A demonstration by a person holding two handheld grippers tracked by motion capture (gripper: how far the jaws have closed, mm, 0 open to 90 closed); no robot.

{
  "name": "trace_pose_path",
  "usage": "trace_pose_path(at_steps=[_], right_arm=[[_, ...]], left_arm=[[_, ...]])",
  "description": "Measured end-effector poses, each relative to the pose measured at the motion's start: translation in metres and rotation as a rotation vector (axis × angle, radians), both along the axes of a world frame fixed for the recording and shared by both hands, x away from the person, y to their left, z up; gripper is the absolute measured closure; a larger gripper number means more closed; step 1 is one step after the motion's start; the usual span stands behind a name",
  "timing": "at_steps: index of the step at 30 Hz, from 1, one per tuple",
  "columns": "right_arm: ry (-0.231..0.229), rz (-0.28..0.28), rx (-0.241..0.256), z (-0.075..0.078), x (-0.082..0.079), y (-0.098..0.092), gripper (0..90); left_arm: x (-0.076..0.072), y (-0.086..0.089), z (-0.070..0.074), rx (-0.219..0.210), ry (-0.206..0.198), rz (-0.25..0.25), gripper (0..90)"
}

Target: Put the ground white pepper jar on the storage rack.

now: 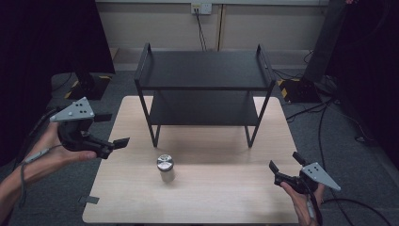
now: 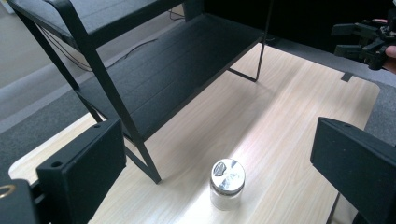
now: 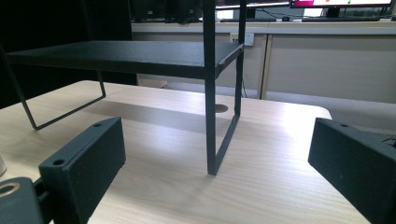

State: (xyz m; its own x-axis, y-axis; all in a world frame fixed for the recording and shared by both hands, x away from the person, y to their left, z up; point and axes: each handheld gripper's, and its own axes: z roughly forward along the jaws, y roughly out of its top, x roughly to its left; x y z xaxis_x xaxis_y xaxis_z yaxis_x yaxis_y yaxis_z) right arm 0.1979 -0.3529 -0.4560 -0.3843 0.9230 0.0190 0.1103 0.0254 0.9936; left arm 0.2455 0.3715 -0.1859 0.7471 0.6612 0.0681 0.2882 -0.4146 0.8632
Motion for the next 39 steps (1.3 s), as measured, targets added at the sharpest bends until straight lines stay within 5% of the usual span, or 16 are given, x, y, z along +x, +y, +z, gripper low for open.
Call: trace_pose_path(at_steps=[7, 13, 20, 39], right_arm=[[-0.004, 0.001, 0.003, 0.0, 0.0, -0.001, 3.5], [-0.008, 0.008, 0.001, 0.0, 0.0, 0.0, 3.5], [-0.009, 0.021, -0.002, 0.0, 0.0, 0.0, 3.6], [-0.013, 0.032, -0.001, 0.001, -0.002, 0.001, 3.8]], left_arm=[[0.012, -0.005, -0.004, 0.017, 0.032, -0.022, 2.4], [0.031, -0.011, -0.015, 0.048, 0.064, -0.092, 2.5], [0.054, -0.018, -0.042, 0.057, 0.088, -0.138, 2.8], [0.096, -0.03, -0.136, -0.018, 0.198, -0.111, 4.4]])
